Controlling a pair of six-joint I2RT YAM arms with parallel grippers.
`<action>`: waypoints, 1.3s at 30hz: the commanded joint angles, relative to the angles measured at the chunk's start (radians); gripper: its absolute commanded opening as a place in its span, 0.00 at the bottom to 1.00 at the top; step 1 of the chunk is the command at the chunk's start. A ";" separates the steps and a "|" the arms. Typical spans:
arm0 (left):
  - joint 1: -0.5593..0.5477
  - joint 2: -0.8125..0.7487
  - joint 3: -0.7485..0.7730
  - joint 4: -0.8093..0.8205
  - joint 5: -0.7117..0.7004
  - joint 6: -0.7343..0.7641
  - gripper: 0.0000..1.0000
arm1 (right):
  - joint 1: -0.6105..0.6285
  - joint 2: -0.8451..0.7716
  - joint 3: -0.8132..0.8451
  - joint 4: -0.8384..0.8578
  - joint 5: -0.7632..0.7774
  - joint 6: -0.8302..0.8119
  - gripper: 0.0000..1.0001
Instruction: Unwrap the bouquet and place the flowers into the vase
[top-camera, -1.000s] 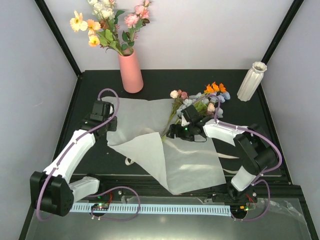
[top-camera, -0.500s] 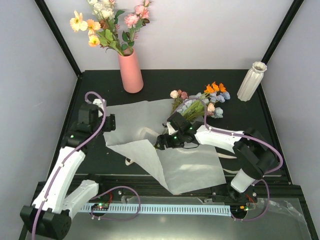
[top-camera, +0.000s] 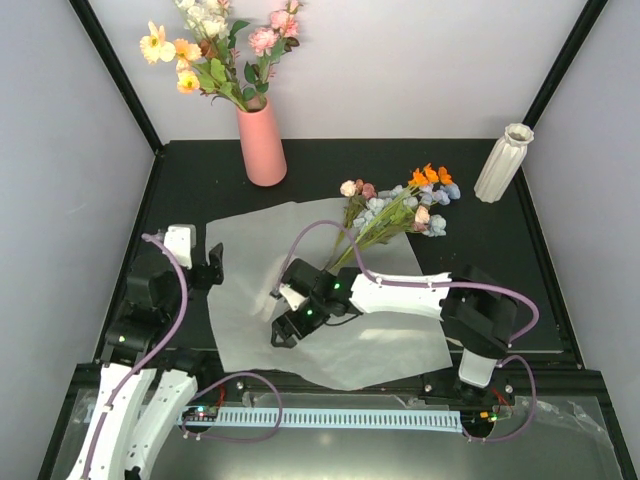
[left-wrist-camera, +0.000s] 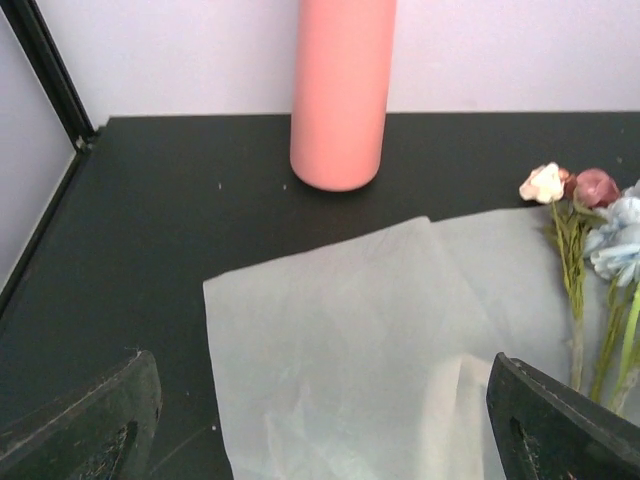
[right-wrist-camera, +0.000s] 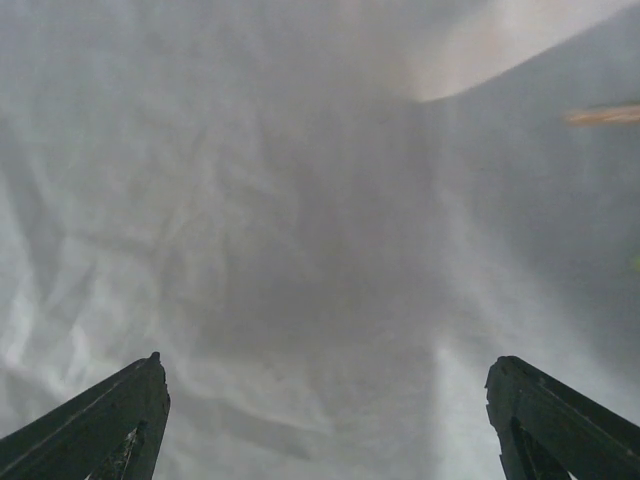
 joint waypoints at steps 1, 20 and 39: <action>0.007 -0.041 -0.012 0.036 0.011 0.011 0.91 | 0.060 0.029 0.023 0.011 -0.063 -0.011 0.88; 0.007 -0.018 -0.018 0.049 0.081 0.019 0.91 | 0.076 0.124 0.031 0.025 -0.016 0.062 0.86; -0.012 0.239 0.097 0.069 0.457 0.057 0.82 | -0.065 -0.423 -0.064 -0.170 0.539 0.105 0.92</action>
